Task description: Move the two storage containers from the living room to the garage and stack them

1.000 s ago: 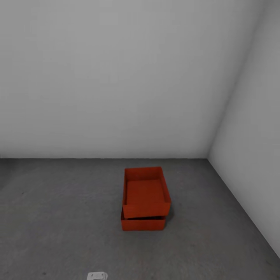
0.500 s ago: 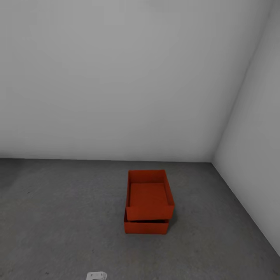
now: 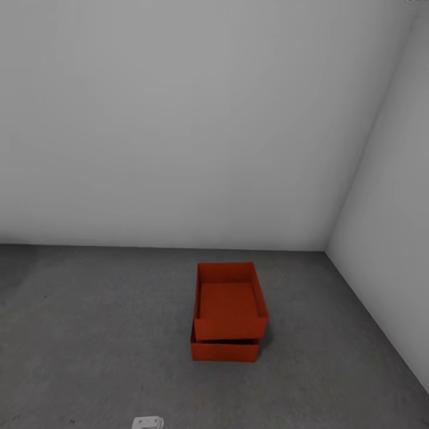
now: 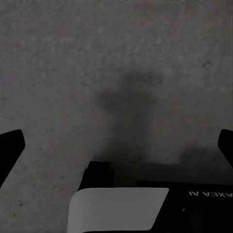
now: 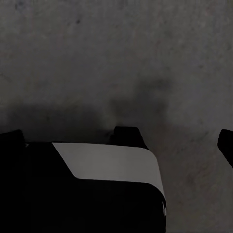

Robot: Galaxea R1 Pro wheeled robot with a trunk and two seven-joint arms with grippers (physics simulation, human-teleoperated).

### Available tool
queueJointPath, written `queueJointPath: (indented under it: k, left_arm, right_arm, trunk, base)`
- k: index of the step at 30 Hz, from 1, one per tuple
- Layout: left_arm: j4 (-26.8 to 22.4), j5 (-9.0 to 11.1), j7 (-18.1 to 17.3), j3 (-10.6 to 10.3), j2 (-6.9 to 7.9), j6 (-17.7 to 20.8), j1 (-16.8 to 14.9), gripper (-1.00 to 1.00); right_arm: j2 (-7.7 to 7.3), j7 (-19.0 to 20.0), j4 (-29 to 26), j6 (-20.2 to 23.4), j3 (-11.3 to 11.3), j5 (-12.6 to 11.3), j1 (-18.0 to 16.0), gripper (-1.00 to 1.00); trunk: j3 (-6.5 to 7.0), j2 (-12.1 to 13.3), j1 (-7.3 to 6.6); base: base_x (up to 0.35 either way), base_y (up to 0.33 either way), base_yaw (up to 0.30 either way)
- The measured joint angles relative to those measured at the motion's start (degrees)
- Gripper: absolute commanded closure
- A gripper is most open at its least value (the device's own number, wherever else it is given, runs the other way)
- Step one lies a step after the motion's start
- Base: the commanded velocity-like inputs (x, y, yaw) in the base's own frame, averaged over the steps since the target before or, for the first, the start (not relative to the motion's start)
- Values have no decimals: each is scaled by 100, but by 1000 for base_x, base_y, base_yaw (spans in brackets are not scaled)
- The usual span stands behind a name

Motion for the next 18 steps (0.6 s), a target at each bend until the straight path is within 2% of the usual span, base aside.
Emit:
queueJointPath:
  k: [18]
  left_arm:
    - [0, 0, 0, 0, 1, 0, 0, -100]
  right_arm:
    - [-23, 2, 0, -8, -7, 0, -2, -100]
  trunk:
    - [154, 0, 0]
  base:
    - [0, 0, 0]
